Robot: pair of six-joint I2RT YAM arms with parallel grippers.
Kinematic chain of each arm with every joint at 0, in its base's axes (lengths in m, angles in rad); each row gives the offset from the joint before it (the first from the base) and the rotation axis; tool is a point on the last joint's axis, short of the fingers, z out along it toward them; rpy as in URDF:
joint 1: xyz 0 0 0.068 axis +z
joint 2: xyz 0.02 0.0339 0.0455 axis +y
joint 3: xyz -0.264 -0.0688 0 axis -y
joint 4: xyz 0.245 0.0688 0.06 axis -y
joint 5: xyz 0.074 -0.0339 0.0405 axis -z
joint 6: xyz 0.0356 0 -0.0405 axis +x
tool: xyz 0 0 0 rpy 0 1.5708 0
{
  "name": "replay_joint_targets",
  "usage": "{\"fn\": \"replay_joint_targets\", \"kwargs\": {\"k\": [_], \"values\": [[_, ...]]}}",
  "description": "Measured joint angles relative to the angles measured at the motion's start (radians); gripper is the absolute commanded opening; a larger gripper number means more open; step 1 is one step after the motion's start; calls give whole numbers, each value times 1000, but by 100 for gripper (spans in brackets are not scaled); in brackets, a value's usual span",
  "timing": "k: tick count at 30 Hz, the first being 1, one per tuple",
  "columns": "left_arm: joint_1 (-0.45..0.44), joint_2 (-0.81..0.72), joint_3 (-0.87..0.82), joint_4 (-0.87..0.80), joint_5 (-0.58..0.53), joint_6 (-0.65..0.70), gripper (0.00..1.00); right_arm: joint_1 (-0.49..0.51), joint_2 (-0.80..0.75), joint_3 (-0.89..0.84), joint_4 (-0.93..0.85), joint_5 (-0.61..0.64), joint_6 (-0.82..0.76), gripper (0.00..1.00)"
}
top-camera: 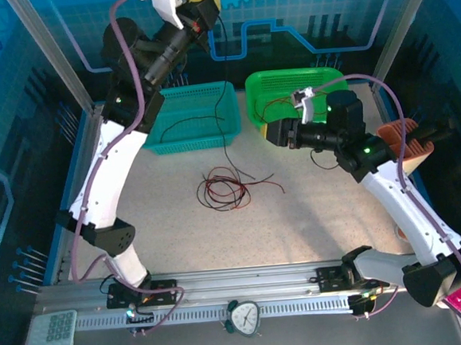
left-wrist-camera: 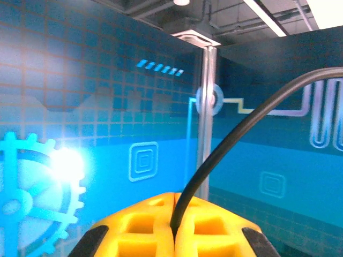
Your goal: Untangle the cables
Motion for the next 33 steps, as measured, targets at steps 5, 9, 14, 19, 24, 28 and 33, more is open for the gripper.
{"fn": "replay_joint_targets", "kwargs": {"k": [5, 9, 14, 19, 24, 28, 33], "values": [[23, 96, 95, -2, -77, 50, 0, 30, -33, -74, 0, 38, -17, 50], [50, 200, 205, -5, -150, 95, 0, 56, -35, -106, -11, 66, -33, 50], [92, 301, 277, 18, -239, 132, 0, 69, -35, -108, -25, 91, -58, 50], [136, 362, 285, 29, -314, 150, 0, 69, -35, -108, -38, 105, -80, 50], [160, 364, 166, 71, -367, 172, 0, 69, -31, -108, -39, 112, -97, 50], [166, 363, -2, 89, -393, 207, 0, 69, -24, -110, -39, 113, -105, 50], [177, 321, -272, 90, -400, 228, 0, 70, -15, -121, -41, 113, -112, 50]]}}
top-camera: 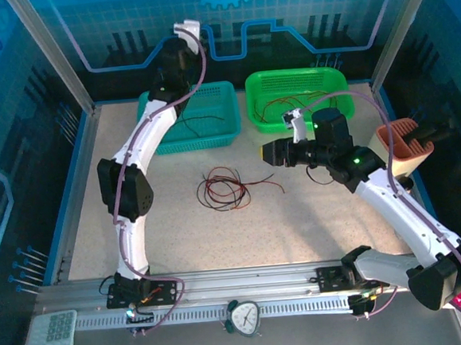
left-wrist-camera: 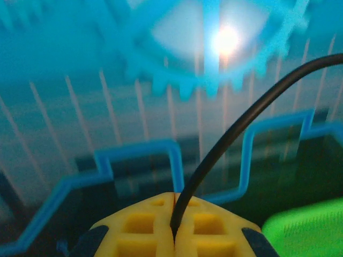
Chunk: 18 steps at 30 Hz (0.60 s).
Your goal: Untangle the cables
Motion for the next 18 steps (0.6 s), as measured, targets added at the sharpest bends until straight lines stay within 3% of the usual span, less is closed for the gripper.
{"fn": "replay_joint_targets", "kwargs": {"k": [10, 18], "values": [[70, -217, -370, -58, 44, -44, 0, 18, 85, 0, 6, 31, -16, 50], [99, -248, -417, -196, 97, -56, 0, 60, 158, 0, 4, 105, -45, 50]]}}
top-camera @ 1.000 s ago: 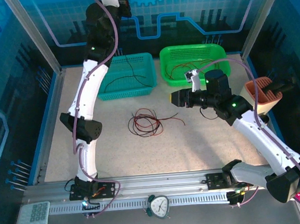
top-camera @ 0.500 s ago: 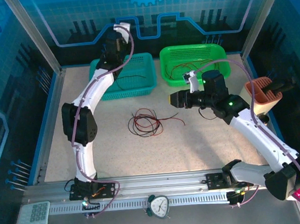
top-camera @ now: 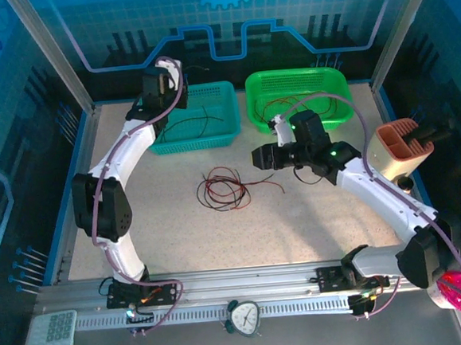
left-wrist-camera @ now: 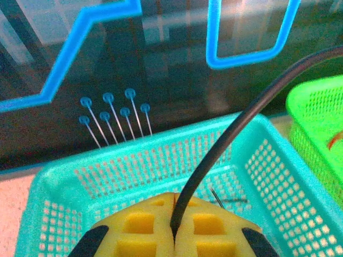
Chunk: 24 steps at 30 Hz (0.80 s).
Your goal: Untangle the cables
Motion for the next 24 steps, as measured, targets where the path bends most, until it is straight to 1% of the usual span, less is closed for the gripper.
{"fn": "replay_joint_targets", "kwargs": {"k": [5, 11, 14, 19, 21, 24], "values": [[1, 71, 74, -143, 7, 18, 5, 18, 21, 0, -3, 35, -13, 50], [1, 158, 130, -279, 18, 31, 17, 19, 27, 3, -10, 78, -15, 50], [1, 189, 140, -330, 25, 29, 25, 19, 30, 7, -18, 90, -15, 50], [1, 223, 141, -390, 24, 28, 47, 19, 31, 16, -28, 113, -16, 51], [1, 227, 141, -408, 22, 26, 52, 19, 31, 18, -31, 121, -16, 51], [1, 227, 148, -424, 17, 25, 56, 18, 31, 18, -37, 131, -19, 51]]}}
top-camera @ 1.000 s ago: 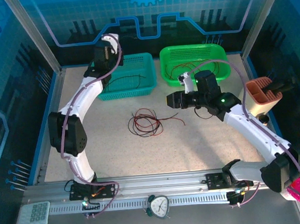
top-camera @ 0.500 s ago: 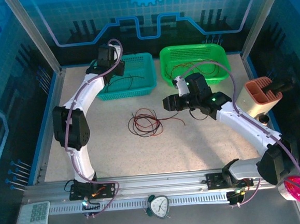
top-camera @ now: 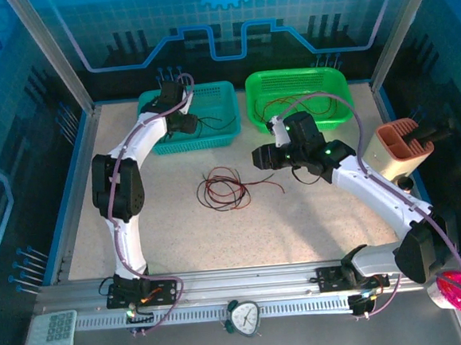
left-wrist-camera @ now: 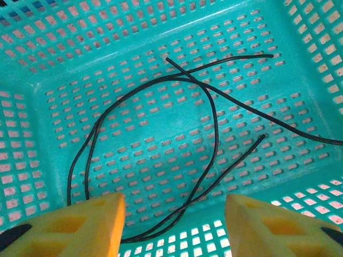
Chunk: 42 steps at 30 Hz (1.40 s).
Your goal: Untangle the cables
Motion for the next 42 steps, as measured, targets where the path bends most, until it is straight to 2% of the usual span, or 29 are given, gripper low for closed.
{"fn": "replay_joint_targets", "kwargs": {"k": [12, 19, 23, 28, 35, 42], "values": [[1, -24, 58, -19, 9, -44, 63, 0, 10, 0, -21, 39, -14, 51], [1, -169, 30, 29, 112, -159, 69, -1, 67, -25, -23, 64, -14, 51], [-5, -191, 33, 61, 167, -187, 71, -3, 77, -55, -29, 75, -13, 51], [-41, -78, 108, 27, 195, -152, 71, -28, 63, -68, -32, 75, -10, 51], [-119, 107, 175, -35, 219, -72, 71, -78, -40, -73, -39, 22, 16, 54], [-136, 145, 190, -46, 241, -48, 70, -84, -69, -64, -38, -47, 47, 56]]}}
